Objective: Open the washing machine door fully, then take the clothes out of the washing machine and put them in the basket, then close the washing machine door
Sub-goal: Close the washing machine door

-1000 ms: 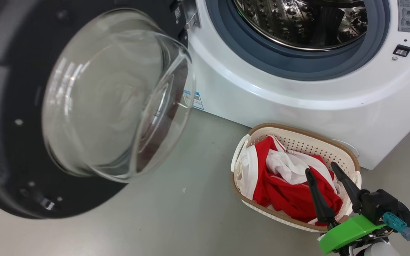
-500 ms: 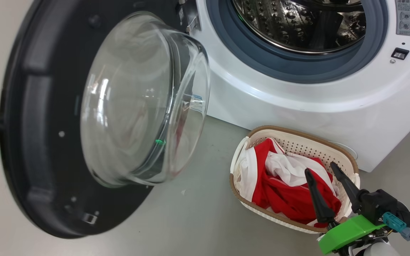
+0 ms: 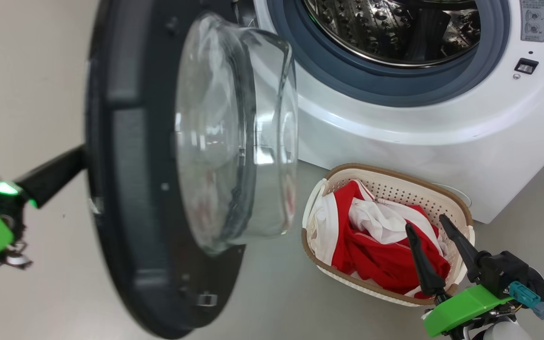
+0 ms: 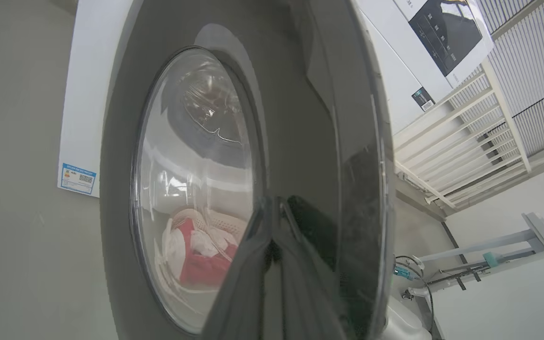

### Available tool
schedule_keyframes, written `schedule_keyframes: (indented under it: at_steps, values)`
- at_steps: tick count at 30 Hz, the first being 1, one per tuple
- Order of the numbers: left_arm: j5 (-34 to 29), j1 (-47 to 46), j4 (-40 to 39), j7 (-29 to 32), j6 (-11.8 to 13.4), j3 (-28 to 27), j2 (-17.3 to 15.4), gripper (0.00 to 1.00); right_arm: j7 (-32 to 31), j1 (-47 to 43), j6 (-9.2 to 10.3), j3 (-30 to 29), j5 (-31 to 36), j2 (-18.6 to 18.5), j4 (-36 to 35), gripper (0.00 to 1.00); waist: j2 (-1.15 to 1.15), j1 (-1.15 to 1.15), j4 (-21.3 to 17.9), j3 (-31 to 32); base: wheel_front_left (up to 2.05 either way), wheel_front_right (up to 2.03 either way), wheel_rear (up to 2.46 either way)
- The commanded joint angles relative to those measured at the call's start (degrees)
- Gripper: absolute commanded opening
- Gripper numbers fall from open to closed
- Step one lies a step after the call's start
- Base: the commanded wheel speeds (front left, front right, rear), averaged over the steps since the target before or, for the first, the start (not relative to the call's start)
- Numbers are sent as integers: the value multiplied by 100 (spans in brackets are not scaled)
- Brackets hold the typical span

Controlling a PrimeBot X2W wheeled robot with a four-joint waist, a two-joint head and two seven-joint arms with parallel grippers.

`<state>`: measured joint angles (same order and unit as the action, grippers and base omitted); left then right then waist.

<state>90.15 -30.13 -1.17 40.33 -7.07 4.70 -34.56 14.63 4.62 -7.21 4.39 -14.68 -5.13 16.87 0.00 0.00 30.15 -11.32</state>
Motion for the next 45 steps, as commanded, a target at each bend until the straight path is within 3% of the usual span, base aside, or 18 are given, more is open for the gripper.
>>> schedule_keyframes:
  at_steps: [1, 7, 19, 22, 28, 29, 30, 31, 32, 33, 45]
  values:
    - [-34, -124, -297, -2, -42, -185, -178, 0, 37, 60, -28, 123, -26, -5, -147, 100, 0, 0, -10, -2, 0, 0, 0]
    - [-94, -132, -453, -154, -42, -123, -16, 0, 37, 84, -28, 121, -19, 14, -154, 100, 0, 0, -56, -7, 0, 0, 0]
    - [-448, 142, -150, -763, -42, -75, -24, 0, 37, 38, -28, 114, -35, 30, -173, 100, 0, 0, -97, 105, 0, 0, 0]
    - [-589, 243, -20, -1001, -42, -26, -50, 11, 37, 25, -28, 133, -50, 36, -174, 100, 0, 0, -91, 151, 0, 0, 0]
    - [-763, 450, 279, -1501, -42, 85, -88, 49, 37, -17, -28, 196, -82, 53, -182, 100, 0, 0, -89, 247, 0, 0, 0]
    - [-770, 491, 326, -1578, -42, 107, -90, 59, 37, -23, -28, 210, -90, 55, -184, 100, 0, 0, -89, 263, 0, 0, 0]
    - [-792, 535, 371, -1656, -42, 135, -98, 79, 37, -31, -28, 222, -97, 57, -186, 100, 0, 0, -87, 278, 0, 0, 0]
    - [-840, 578, 417, -1748, -42, 169, -119, 92, 37, -38, -28, 234, -104, 60, -190, 100, 0, 0, -86, 294, 0, 0, 0]
    - [-840, 578, 417, -1748, -42, 169, -119, 92, 37, -38, -28, 234, -104, 60, -190, 100, 0, 0, -86, 294, 0, 0, 0]
    - [-840, 621, 458, -1829, -42, 200, -111, 100, 37, -46, -28, 245, -109, 63, -195, 100, 0, 0, -85, 308, 0, 0, 0]
    - [-944, 1075, 1029, -2944, -42, 552, -66, 100, 37, -101, -28, 362, -151, 102, -279, 100, 0, 0, -64, 387, 0, 0, 0]
